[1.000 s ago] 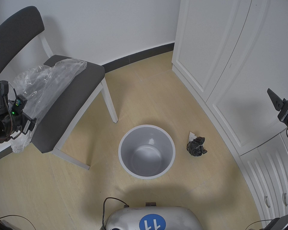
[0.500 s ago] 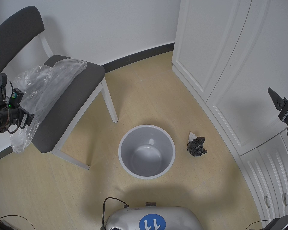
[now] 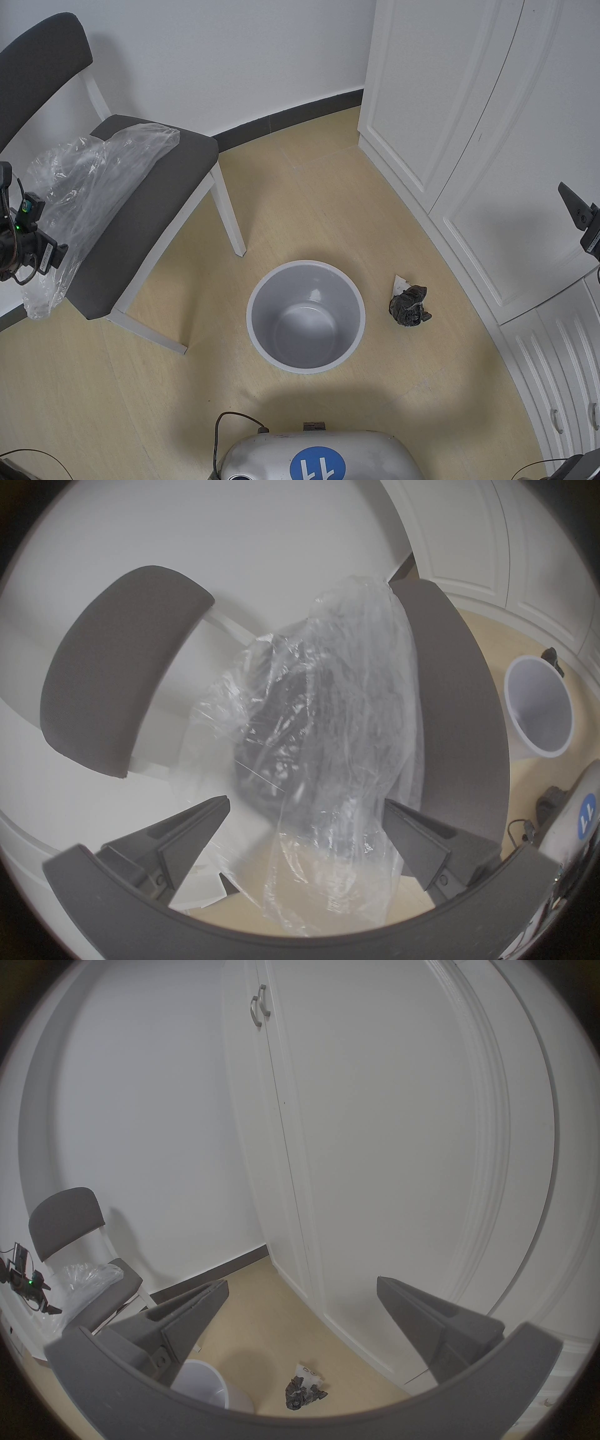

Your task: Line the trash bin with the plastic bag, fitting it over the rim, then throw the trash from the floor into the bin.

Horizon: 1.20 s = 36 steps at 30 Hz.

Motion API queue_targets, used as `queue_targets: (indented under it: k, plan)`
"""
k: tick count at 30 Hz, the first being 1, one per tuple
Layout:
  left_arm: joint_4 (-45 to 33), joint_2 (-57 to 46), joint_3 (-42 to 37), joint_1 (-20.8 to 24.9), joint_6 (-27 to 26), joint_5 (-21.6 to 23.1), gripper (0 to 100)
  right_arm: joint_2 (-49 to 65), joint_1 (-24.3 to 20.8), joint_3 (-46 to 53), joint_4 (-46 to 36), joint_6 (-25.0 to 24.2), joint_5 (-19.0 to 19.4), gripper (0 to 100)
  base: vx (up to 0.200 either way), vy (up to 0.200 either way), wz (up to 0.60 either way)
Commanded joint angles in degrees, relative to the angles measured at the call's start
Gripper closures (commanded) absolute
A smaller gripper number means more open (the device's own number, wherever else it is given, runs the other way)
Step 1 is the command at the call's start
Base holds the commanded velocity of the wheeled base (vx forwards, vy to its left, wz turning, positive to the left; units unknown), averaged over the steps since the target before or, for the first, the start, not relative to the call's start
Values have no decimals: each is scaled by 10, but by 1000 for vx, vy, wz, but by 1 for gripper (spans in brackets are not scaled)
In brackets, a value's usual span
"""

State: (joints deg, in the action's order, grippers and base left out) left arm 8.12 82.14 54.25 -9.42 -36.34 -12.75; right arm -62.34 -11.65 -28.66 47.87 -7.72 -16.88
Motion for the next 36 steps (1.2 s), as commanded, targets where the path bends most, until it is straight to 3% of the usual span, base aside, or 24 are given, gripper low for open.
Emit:
queue_targets:
  k: [1, 18, 22, 29, 36]
  plan:
    - [9, -13, -42, 7, 0, 1, 0, 0, 0, 0, 0, 0, 0, 0, 0, 0, 0]
    - [79, 11, -58, 4, -7, -2, 0, 6, 0, 0, -1, 0, 0, 0, 0, 0, 0]
    - [119, 21, -63, 5, -20, -4, 0, 8, 0, -1, -1, 0, 0, 0, 0, 0, 0]
    - [221, 4, -148, 38, -73, -17, 0, 9, 0, -1, -1, 0, 0, 0, 0, 0, 0]
    - [285, 36, -151, 49, -77, -60, 0, 13, 0, -1, -1, 1, 0, 0, 0, 0, 0]
